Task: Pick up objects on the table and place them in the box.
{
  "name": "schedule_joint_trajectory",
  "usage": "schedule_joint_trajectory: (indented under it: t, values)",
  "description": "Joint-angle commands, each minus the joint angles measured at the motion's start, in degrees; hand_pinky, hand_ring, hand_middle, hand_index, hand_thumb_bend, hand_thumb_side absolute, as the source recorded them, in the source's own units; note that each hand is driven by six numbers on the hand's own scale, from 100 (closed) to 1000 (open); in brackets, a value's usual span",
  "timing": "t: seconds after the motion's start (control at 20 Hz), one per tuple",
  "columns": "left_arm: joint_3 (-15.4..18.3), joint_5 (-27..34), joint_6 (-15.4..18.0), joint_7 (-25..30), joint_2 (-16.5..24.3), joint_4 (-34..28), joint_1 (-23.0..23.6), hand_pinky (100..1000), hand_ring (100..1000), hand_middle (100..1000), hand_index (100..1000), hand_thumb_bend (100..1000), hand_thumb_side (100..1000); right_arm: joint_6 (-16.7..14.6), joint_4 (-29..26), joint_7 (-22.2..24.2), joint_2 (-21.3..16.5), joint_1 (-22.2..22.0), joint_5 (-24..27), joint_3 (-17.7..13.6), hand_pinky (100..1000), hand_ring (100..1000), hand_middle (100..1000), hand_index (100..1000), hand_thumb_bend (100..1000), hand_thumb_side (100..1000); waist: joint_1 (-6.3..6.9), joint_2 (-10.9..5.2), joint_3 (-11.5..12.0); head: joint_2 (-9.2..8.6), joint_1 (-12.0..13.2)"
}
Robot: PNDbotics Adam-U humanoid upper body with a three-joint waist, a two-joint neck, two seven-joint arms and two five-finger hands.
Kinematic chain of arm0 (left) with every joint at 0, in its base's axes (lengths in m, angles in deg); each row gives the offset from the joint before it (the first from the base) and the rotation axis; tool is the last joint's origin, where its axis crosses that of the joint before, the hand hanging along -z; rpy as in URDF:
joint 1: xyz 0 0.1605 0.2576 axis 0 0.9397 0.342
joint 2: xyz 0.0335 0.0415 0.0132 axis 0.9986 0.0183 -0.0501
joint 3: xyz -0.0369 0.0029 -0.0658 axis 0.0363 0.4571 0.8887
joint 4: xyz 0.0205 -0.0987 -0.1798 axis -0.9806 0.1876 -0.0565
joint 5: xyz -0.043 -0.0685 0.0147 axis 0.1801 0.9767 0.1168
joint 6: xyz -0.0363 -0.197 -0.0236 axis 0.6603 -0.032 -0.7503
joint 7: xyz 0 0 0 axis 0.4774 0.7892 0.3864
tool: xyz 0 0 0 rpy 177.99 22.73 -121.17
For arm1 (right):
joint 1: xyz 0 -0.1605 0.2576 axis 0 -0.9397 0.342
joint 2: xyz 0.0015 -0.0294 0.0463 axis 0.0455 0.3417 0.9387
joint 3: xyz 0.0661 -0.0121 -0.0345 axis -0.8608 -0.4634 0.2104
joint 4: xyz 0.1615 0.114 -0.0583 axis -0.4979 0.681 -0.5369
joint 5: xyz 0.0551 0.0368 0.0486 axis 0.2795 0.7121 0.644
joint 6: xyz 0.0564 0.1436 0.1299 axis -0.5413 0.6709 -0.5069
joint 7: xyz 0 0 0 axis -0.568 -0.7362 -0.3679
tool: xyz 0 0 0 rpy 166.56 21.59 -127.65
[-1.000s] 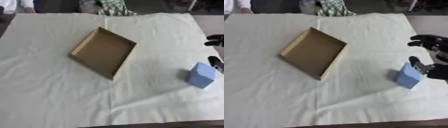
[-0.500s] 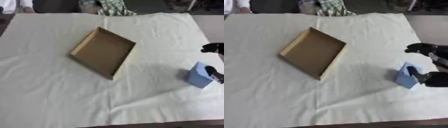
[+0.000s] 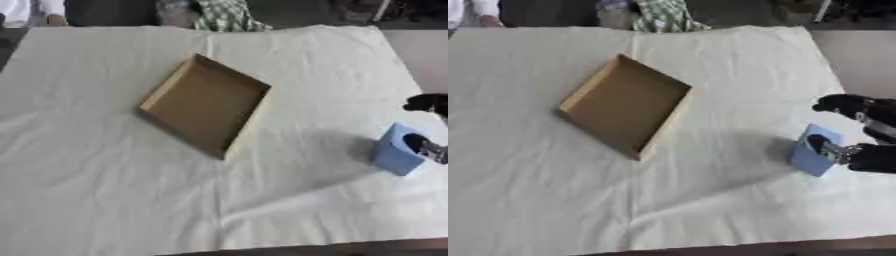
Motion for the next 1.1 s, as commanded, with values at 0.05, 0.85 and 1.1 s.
schedule_joint_trajectory:
  t: [0.05,0.85,1.1]
  values:
    - [0.09,0.2,0.0,0.26,1.11,-0.82,-0.58,618,733,550,669,330,673,1.25,-0.86,0.24,-1.86,-0.13,-0.88,-0.25,944,997,982,1000,196,1000,0.04,-0.66,0.03,-0.09,-0.14]
    - [-0.09,0.27,-0.23,1.25,0.8,-0.82,-0.8,617,736,550,668,314,660,3.59,-0.51,3.72,-1.36,0.7,5.29,0.55,941,971,976,1000,117,991,0.14,-0.33,0.47,-0.21,-0.4]
    - [-0.1,0.25,-0.27,1.56,0.75,-0.82,-0.75,617,738,551,667,316,661,4.52,1.73,2.59,-1.26,0.84,0.27,0.16,955,991,983,1000,227,1000,0.2,-0.25,0.49,-0.4,-0.6]
